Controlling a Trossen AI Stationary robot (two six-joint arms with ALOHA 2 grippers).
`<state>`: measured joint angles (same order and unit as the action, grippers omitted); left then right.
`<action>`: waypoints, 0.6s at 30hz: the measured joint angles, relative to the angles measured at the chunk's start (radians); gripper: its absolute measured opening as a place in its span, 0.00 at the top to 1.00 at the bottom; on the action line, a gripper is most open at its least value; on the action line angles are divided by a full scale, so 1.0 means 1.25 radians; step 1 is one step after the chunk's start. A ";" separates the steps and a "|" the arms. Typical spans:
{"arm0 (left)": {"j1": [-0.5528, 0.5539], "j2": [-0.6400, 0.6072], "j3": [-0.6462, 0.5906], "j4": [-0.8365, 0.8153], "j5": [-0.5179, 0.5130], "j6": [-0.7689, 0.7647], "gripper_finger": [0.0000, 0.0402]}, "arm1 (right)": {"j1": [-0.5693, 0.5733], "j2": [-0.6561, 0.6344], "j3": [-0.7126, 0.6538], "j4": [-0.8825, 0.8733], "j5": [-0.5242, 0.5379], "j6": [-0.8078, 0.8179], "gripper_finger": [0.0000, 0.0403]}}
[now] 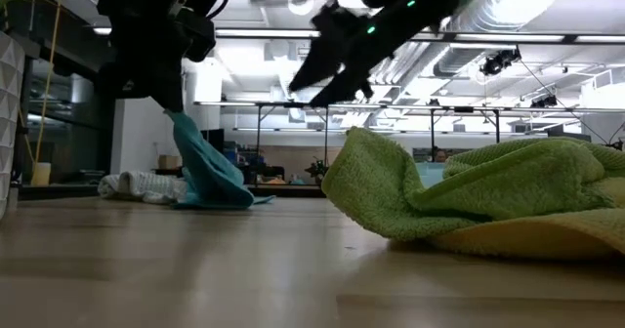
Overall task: Fold microfiber towels
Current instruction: Fold the blue towel
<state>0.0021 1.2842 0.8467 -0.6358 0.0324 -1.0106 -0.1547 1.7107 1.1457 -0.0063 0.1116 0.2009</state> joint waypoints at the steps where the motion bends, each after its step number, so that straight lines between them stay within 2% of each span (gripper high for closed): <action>1: 0.000 0.000 0.000 0.006 0.006 -0.001 1.00 | -0.010 0.021 0.022 -0.018 -0.023 0.000 0.17; 4: 0.000 0.000 0.000 0.022 0.019 -0.001 1.00 | -0.036 0.085 0.056 -0.040 -0.073 -0.005 0.17; 9: 0.000 0.000 0.000 0.031 0.021 -0.001 1.00 | -0.072 0.188 0.072 0.009 -0.115 0.014 0.17; 12: 0.000 0.000 0.000 0.034 0.019 0.000 1.00 | -0.092 0.255 0.108 0.027 -0.154 0.087 0.17; 15: 0.000 0.000 0.000 0.056 0.022 0.002 1.00 | -0.101 0.317 0.168 0.004 -0.155 0.154 0.17; 18: 0.000 0.000 0.000 0.079 0.029 0.015 1.00 | -0.103 0.373 0.244 -0.033 -0.139 0.168 0.17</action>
<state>0.0024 1.2846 0.8467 -0.5373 0.0687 -0.9917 -0.2832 2.1772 1.4513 -0.0481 -0.0622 0.4107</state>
